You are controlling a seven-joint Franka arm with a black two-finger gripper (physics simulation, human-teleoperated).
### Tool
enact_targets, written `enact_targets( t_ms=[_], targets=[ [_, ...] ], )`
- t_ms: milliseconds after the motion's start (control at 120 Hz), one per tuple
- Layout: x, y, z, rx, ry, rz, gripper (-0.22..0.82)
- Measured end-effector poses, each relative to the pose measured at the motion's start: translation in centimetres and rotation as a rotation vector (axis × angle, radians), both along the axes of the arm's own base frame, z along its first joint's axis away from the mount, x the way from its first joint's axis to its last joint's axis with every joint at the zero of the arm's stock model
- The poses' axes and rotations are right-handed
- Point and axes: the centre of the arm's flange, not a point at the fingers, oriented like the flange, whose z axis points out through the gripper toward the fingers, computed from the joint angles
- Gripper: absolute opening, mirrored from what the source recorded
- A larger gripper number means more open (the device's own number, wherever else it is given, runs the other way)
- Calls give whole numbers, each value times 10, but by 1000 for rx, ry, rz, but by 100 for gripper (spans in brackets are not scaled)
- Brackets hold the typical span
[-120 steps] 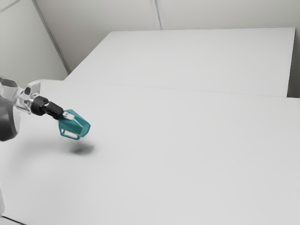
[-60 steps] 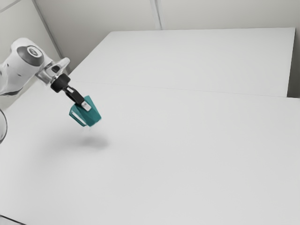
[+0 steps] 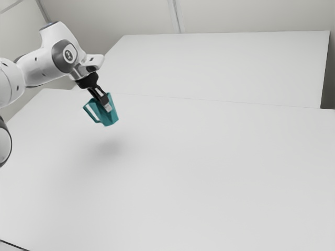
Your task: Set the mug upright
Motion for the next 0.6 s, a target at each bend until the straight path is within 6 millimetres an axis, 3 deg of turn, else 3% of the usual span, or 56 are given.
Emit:
enact_targets(
  t_ms=[233, 600],
  targets=[
    [10, -6, 2, 63, -46, 59, -18],
    [20, -34, -8, 76, -48, 110, -18]
  ],
)
